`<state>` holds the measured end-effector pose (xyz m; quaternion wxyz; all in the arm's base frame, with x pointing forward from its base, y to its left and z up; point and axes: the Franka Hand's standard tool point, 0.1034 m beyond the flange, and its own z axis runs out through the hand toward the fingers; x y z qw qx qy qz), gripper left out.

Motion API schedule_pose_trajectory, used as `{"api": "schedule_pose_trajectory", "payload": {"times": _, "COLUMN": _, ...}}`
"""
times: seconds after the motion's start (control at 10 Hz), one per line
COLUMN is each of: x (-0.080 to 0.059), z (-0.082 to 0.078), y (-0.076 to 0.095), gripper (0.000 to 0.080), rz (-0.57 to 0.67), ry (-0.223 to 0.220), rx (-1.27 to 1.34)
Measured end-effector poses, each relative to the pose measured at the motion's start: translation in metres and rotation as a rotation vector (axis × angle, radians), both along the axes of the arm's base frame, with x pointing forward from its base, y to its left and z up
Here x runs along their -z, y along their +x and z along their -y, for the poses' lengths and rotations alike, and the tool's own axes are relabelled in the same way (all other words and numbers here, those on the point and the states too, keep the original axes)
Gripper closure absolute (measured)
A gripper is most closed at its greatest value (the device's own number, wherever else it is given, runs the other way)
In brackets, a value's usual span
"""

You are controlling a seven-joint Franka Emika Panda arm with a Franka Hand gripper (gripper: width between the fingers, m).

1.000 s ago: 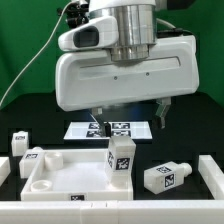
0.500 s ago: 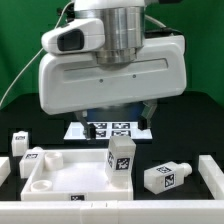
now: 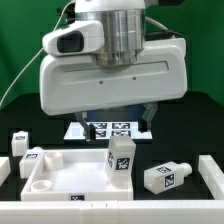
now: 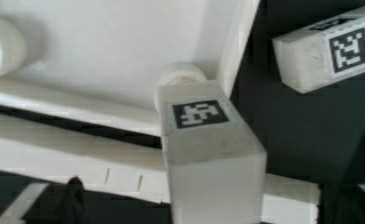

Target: Assemble one leg

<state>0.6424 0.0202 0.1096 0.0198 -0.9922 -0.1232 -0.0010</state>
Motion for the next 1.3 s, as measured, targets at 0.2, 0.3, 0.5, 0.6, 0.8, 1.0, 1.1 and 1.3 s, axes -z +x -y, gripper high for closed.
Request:
{"api": "schedule_pose_trajectory", "payload": {"times": 0.2, "x": 0.006, "z": -0.003, "y": 0.000, "gripper": 0.0151, "rz": 0.003, "ry": 0.001, "rx": 0.013}}
{"api": "schedule_pose_trajectory", "payload": {"times": 0.3, "x": 0.011, "z": -0.002, "y": 0.002, "gripper": 0.0151, "rz": 0.010, "ry": 0.002, "rx": 0.014}}
{"api": "schedule_pose_trajectory", "payload": {"times": 0.5, "x": 0.015, "z": 0.001, "y": 0.002, "gripper": 0.0151, "rz": 0.010, "ry": 0.002, "rx": 0.008}}
{"api": "schedule_pose_trajectory", "payload": {"times": 0.6, "x": 0.015, "z": 0.001, "y": 0.002, "gripper": 0.0151, "rz": 0.010, "ry": 0.002, "rx": 0.007}}
{"api": "schedule_pose_trajectory", "payload": {"times": 0.8, "x": 0.014, "z": 0.001, "y": 0.002, "gripper": 0.0403, "rz": 0.014, "ry": 0.002, "rx": -0.028}}
{"api": "schedule_pose_trajectory", "payload": {"times": 1.0, "x": 0.014, "z": 0.001, "y": 0.002, "gripper": 0.0518, "rz": 0.014, "ry": 0.002, "rx": -0.029}}
{"api": "schedule_pose_trajectory", "payload": {"times": 1.1, "x": 0.014, "z": 0.001, "y": 0.002, "gripper": 0.0518, "rz": 0.014, "ry": 0.002, "rx": -0.029}}
{"api": "schedule_pose_trajectory", "payload": {"times": 1.3, "x": 0.014, "z": 0.001, "y": 0.002, "gripper": 0.0518, "rz": 0.013, "ry": 0.003, "rx": -0.005}}
